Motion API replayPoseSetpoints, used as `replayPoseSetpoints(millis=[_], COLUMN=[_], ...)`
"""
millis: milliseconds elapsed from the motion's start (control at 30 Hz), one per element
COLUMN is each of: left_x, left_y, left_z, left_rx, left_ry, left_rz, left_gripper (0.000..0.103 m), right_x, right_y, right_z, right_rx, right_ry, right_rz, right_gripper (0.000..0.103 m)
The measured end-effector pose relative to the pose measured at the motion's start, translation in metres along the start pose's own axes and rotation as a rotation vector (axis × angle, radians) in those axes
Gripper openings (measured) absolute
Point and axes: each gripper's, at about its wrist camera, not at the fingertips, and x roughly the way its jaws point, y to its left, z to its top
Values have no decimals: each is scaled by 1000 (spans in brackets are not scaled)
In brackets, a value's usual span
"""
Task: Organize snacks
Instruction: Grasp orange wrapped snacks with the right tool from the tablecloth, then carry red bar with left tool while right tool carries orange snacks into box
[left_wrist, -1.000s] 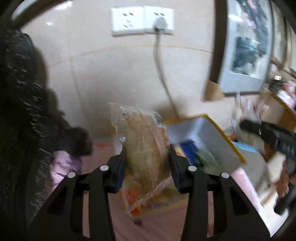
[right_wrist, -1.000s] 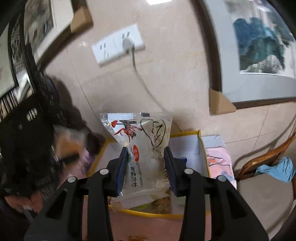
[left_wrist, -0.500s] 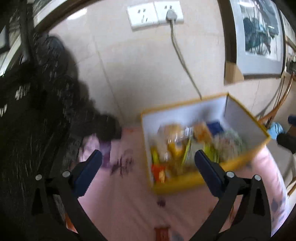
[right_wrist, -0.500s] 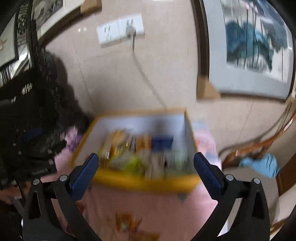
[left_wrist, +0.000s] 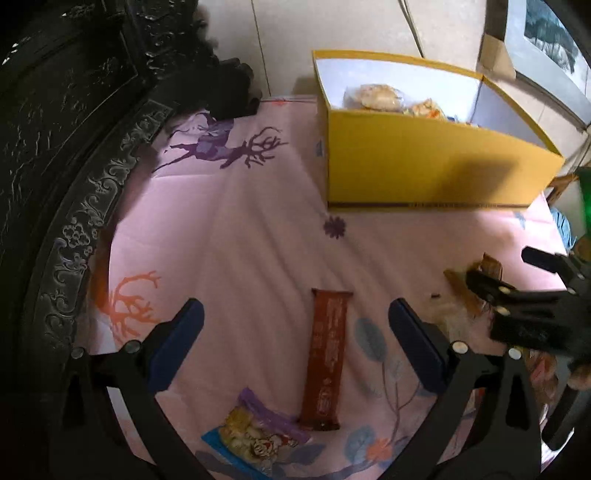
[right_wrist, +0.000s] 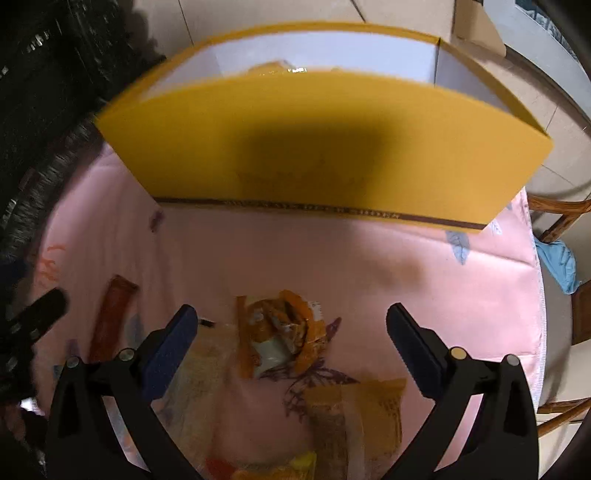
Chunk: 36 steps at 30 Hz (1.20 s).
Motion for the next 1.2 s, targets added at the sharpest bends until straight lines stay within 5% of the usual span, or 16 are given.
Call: replayPoseSetpoints(millis=[100, 233, 300, 400, 700, 867, 933, 1033, 1100, 1200], left_x=[-1, -2, -2, -2, 15, 38, 49, 48, 47, 47], left_y=[0, -2, -4, -7, -13, -21, -22, -14, -9, 8], left_z=[2, 7, 9, 7, -38, -55, -57, -52, -50, -46], left_rx=[6, 20, 31, 52, 154, 127, 121, 101, 105, 51], left_ry=[-11, -17, -23, -25, 75, 98, 122, 94, 94, 138], left_rz=[9, 2, -1, 3, 4, -114, -140, -173, -190, -258], left_gripper=[101, 101, 101, 101, 101, 101, 94, 70, 35, 24], right_x=[18, 18, 14, 4, -93, -124, -133, -138, -138, -132], right_y=[-7, -14, -14, -23, -5, 3, 11, 12, 3, -4], right_z=[-1, -7, -8, -11, -2, -4, -6, -13, -23, -26], right_rx=[30, 67, 69, 156, 79, 54, -2, -31, 2, 20], right_ry=[48, 63, 68, 79, -94, -114, -138, -135, -116, -103], right_rz=[-40, -15, -44, -9, 84, 141, 89, 67, 94, 88], right_gripper=[101, 57, 46, 45, 44, 44, 44, 44, 44, 44])
